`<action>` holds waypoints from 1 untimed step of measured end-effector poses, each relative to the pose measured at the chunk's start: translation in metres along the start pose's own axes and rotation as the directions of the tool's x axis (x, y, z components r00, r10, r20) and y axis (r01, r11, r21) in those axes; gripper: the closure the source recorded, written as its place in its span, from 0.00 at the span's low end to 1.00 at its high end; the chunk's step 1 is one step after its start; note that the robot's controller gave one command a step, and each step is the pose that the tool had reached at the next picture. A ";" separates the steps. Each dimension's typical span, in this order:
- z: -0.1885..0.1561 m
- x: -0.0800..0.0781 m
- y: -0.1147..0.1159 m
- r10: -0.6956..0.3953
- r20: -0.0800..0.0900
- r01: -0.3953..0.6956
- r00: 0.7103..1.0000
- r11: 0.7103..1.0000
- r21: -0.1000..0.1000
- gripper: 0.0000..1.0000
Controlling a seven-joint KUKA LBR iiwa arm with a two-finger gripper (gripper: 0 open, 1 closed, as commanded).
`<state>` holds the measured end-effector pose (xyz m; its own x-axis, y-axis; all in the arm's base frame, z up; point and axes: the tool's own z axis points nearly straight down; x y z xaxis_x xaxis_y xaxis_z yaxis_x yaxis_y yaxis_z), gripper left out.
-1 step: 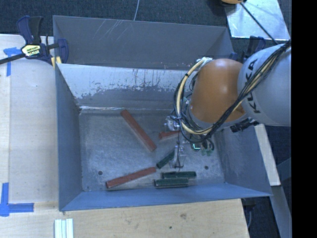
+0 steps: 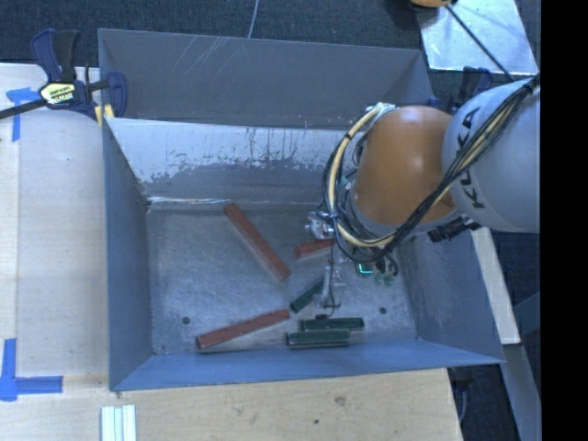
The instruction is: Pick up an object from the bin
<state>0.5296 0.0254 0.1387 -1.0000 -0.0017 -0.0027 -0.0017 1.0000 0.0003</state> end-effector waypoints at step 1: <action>0.067 0.005 -0.007 -0.226 0.004 0.226 0.974 0.974 -0.001 1.00</action>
Offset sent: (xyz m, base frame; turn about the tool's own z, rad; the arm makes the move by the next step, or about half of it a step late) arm 0.0000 0.0000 0.0000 0.0000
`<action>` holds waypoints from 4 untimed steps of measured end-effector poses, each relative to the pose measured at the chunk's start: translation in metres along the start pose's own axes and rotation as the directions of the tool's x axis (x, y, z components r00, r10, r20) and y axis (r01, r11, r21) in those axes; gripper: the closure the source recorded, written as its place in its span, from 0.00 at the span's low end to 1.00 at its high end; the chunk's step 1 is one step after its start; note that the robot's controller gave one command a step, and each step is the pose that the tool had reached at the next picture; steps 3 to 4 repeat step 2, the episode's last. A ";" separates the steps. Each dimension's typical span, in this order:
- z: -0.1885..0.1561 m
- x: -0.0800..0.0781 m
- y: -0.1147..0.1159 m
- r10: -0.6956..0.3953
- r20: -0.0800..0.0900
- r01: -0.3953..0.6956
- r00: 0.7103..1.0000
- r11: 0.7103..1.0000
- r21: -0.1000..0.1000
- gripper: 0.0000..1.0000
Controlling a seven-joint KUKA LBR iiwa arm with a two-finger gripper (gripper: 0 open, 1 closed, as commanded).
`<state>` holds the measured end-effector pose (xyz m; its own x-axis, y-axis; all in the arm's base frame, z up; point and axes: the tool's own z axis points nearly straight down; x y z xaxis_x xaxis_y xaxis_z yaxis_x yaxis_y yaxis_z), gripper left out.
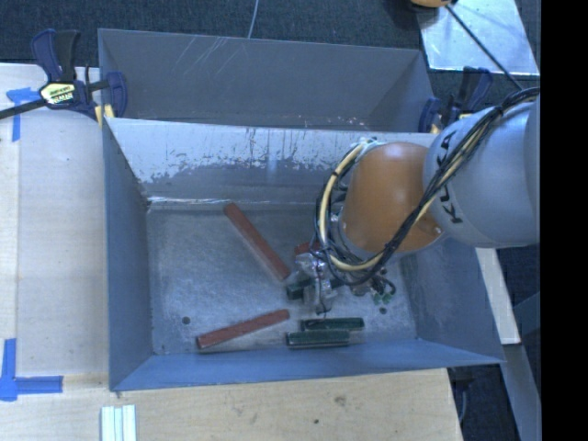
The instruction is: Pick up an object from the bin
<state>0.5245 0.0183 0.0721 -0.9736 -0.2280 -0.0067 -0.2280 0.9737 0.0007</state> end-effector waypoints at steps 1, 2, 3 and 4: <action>0.000 0.000 0.000 0.000 0.000 0.000 1.000 1.000 0.000 1.00; -0.162 -0.002 0.005 0.006 0.000 -0.006 1.000 1.000 0.002 1.00; -0.162 -0.002 0.005 0.006 0.000 -0.006 1.000 1.000 0.002 1.00; -0.162 -0.002 0.005 0.006 0.000 -0.006 1.000 1.000 0.002 1.00</action>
Offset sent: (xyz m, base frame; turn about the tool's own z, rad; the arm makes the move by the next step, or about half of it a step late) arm -0.0019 0.0053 0.1601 0.0042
